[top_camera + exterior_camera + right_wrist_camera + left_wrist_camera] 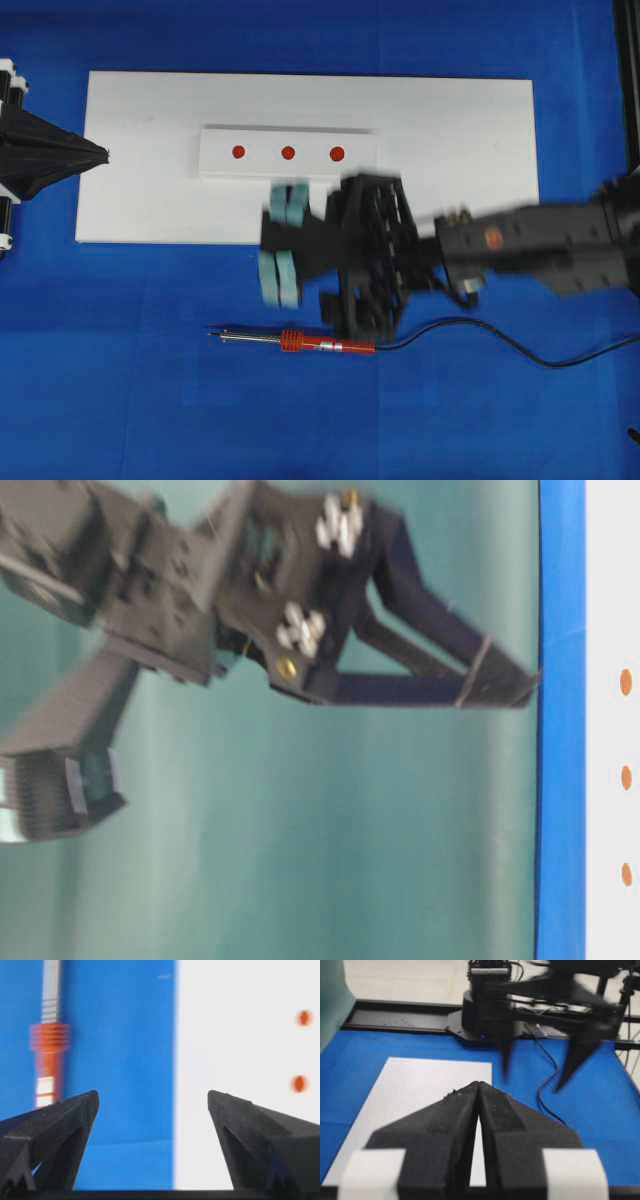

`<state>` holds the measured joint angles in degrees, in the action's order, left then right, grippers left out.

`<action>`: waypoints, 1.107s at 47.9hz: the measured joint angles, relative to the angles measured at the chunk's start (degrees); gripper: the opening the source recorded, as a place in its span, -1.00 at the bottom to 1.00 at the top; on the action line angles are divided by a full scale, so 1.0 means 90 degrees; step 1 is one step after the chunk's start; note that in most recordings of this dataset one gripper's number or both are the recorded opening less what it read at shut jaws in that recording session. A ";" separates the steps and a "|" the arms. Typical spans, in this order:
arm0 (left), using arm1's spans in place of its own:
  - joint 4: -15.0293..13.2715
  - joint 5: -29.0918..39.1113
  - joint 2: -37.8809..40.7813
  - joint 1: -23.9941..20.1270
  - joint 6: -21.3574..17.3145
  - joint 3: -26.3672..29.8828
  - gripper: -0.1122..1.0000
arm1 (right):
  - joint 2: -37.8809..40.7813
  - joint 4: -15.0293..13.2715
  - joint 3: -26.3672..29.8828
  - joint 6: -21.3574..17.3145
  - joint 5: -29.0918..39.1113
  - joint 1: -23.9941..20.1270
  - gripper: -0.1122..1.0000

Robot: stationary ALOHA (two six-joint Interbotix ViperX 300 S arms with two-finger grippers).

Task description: Touch the tip of the soldering iron to the mark.

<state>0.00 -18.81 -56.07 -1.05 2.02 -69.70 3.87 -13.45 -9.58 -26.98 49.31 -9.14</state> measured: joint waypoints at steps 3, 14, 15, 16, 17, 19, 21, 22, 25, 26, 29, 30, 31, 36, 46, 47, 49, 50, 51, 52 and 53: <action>0.0000 -0.0010 0.0000 0.0010 0.0000 0.0000 -0.80 | 0.0000 0.0010 0.0000 0.0254 -0.0010 0.0283 0.74; 0.0000 0.0000 0.0000 0.0000 0.0010 0.0000 -0.80 | -0.0029 0.0059 0.0000 0.0791 -0.0059 0.1152 0.74; 0.0000 -0.0010 0.0000 0.0010 0.0010 0.0000 -0.80 | -0.0029 0.0068 0.0000 0.0811 -0.0059 0.1182 0.74; 0.0000 0.0000 0.0000 0.0010 0.0010 0.0000 -0.80 | -0.0029 0.0068 0.0000 0.0830 -0.0068 0.1201 0.74; 0.0010 -0.0010 0.0000 0.0010 0.0010 0.0000 -0.80 | -0.0039 0.0068 0.0010 0.0830 -0.0068 0.1221 0.74; 0.0000 0.0000 0.0000 0.0000 0.0010 0.0000 -0.80 | -0.0049 0.0068 0.0000 0.0850 -0.0078 0.1240 0.74; 0.0000 -0.0010 0.0000 0.0010 0.0010 0.0000 -0.80 | -0.0068 0.0078 0.0000 0.0869 -0.0078 0.1240 0.74; 0.0000 0.0000 0.0000 0.0010 0.0010 0.0000 -0.80 | -0.0098 0.0078 0.0000 0.0869 -0.0068 0.1250 0.74; 0.0000 0.0000 0.0000 0.0010 0.0010 0.0000 -0.80 | -0.0215 0.0078 -0.0039 0.0879 -0.0068 0.1240 0.74; 0.0010 0.0000 0.0000 0.0010 0.0010 0.0000 -0.80 | -0.0293 0.0078 -0.0088 0.0869 -0.0068 0.1240 0.74; 0.0000 0.0000 0.0000 0.0010 0.0010 -0.0010 -0.80 | -0.0537 0.0068 -0.0225 0.0869 -0.0078 0.1240 0.74; 0.0000 0.0000 0.0000 0.0010 0.0010 0.0000 -0.80 | -0.0615 0.0068 -0.0273 0.0879 -0.0078 0.1240 0.74; 0.0000 0.0010 0.0000 0.0010 0.0010 0.0000 -0.80 | -0.0742 0.0059 -0.0352 0.0879 -0.0088 0.1240 0.74; 0.0000 0.0010 0.0000 0.0010 0.0010 0.0000 -0.80 | -0.1318 0.0039 -0.0762 0.0869 -0.0176 0.1270 0.74; 0.0000 0.0029 0.0000 0.0010 0.0010 0.0000 -0.80 | -0.2793 0.0020 -0.1904 0.0840 -0.0664 0.1318 0.74; 0.0000 0.0020 0.0000 0.0010 0.0010 0.0000 -0.80 | -0.2949 0.0020 -0.2012 0.0830 -0.0732 0.1318 0.74; 0.0000 0.0029 -0.0010 0.0010 0.0020 0.0000 -0.80 | -0.3281 0.0020 -0.2246 0.0820 -0.0840 0.1309 0.74; 0.0000 0.0029 -0.0020 0.0000 0.0010 0.0000 -0.80 | -0.3467 0.0020 -0.2354 0.0811 -0.0889 0.1318 0.74; 0.0000 0.0029 -0.0020 0.0010 0.0010 0.0000 -0.80 | -0.3604 0.0020 -0.2451 0.0811 -0.0938 0.1318 0.74; 0.0000 0.0029 -0.0029 0.0010 0.0010 0.0000 -0.80 | -0.3789 0.0020 -0.2559 0.0811 -0.0977 0.1318 0.74; 0.0000 0.0029 -0.0039 0.0010 0.0010 0.0000 -0.80 | -0.3955 0.0020 -0.2656 0.0811 -0.1025 0.1318 0.74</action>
<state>0.00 -18.54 -56.43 -0.97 2.11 -69.70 -31.73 -13.27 -33.49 -19.69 40.08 2.72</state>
